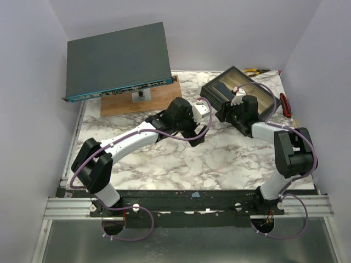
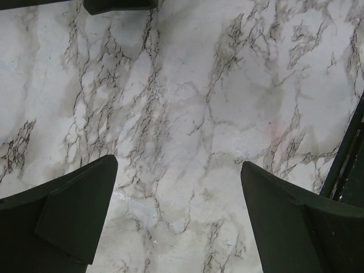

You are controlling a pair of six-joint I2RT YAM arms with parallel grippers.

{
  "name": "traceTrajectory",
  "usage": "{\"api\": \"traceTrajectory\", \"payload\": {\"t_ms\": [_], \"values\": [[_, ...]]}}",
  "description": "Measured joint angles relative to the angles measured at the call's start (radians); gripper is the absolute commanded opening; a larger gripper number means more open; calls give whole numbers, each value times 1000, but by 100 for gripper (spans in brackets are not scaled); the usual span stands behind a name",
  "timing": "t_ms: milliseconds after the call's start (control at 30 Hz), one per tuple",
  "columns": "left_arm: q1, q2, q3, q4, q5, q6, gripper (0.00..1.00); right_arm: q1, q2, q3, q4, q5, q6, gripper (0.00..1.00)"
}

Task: Roll the underwear
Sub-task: Move the storage box to the corner of the board, then reset both arms

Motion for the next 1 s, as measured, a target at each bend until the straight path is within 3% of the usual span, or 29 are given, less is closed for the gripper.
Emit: {"api": "traceTrajectory", "payload": {"t_ms": [367, 567, 700, 1000], "values": [[3, 2, 0, 0, 4, -5, 99, 0, -227, -35, -149, 0, -112, 72], [26, -9, 0, -4, 16, -1, 99, 0, -312, -14, -211, 42, -215, 69], [60, -40, 0, -10, 29, 2, 99, 0, -249, 37, -252, 7, -267, 68], [123, -110, -3, -19, 54, 10, 99, 2, 72, 235, -320, -150, -269, 66]]}}
